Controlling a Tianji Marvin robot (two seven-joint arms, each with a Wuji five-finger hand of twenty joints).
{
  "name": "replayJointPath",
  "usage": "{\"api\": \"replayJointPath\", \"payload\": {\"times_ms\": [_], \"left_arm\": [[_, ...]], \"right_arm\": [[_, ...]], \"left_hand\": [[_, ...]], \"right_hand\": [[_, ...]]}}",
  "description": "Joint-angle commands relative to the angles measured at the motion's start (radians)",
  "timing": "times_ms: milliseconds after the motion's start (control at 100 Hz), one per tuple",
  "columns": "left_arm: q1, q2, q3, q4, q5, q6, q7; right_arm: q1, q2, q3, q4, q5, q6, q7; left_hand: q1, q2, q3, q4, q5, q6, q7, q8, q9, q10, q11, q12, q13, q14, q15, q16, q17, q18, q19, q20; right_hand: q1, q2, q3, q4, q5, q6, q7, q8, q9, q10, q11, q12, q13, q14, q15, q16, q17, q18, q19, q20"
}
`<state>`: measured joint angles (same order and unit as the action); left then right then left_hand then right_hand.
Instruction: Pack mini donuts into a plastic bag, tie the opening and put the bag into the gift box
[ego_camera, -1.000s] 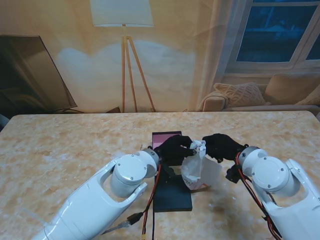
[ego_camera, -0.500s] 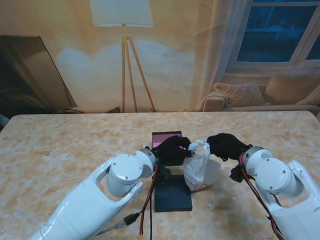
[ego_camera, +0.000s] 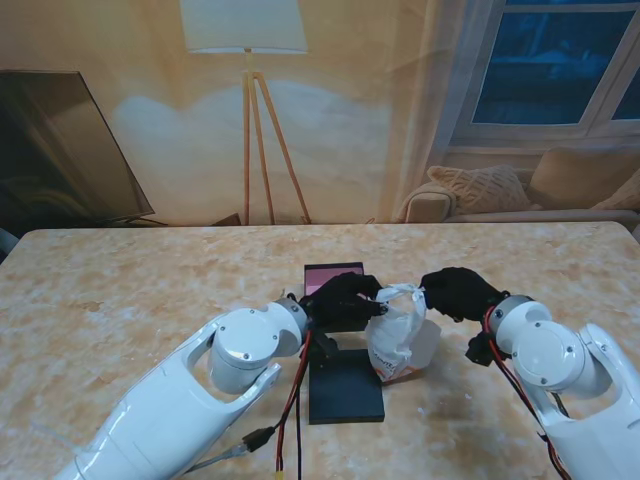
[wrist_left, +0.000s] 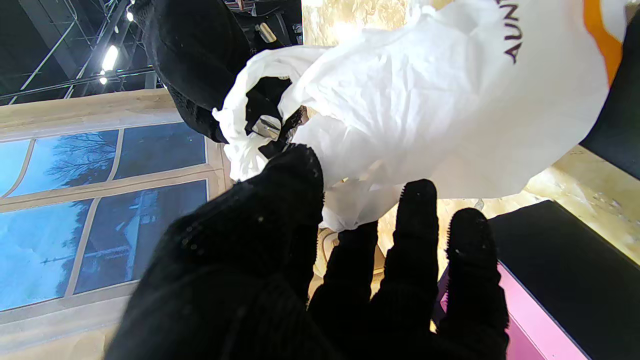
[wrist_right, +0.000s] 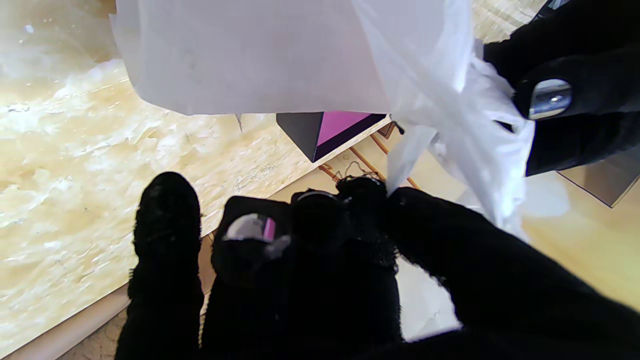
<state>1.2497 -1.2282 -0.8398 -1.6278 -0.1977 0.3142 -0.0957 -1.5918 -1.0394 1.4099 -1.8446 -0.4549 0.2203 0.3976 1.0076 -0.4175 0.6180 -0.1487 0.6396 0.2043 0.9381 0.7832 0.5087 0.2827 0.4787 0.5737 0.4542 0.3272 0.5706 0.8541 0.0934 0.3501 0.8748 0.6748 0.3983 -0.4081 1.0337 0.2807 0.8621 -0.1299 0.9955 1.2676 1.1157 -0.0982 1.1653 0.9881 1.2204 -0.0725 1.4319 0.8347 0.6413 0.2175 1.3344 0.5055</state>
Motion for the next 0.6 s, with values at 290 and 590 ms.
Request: {"api": "replayJointPath", "payload": {"times_ms": [290,590], "left_arm": [[0.007,0.008,-0.007,0.012,-0.008,-0.032,-0.038],[0.017,0.011,-0.021,0.023,-0.069,-0.063,-0.069]], "right_arm": [[-0.023,-0.004,0.01,0.003,-0.08,-0.034,-0.005],[-0.023,-0.001,0.01,0.01,-0.114,-0.04,0.001]], "left_hand": [[-0.035,-0.038,0.053,0.001,0.04,-0.177,0.035,0.037,-0.005,0.006,-0.026,-0.019,0.014,0.004,-0.033,-0.033,0.003,0.008,-0.003,0.002],[-0.046,-0.046,0.059,-0.003,0.047,-0.221,0.035,0.037,-0.002,0.004,-0.042,-0.029,0.013,-0.001,-0.049,-0.044,0.009,0.005,-0.007,-0.004]], "right_hand": [[0.022,0.104,0.128,0.14,0.068,-0.111,0.058,0.03,0.0,-0.041,0.006,0.035,0.007,-0.005,0.055,0.039,-0.007,0.004,0.002,0.025],[0.013,0.109,0.132,0.159,0.075,-0.118,0.065,0.036,0.007,-0.037,0.006,0.048,0.006,-0.008,0.066,0.043,-0.008,0.0,0.002,0.025]]}}
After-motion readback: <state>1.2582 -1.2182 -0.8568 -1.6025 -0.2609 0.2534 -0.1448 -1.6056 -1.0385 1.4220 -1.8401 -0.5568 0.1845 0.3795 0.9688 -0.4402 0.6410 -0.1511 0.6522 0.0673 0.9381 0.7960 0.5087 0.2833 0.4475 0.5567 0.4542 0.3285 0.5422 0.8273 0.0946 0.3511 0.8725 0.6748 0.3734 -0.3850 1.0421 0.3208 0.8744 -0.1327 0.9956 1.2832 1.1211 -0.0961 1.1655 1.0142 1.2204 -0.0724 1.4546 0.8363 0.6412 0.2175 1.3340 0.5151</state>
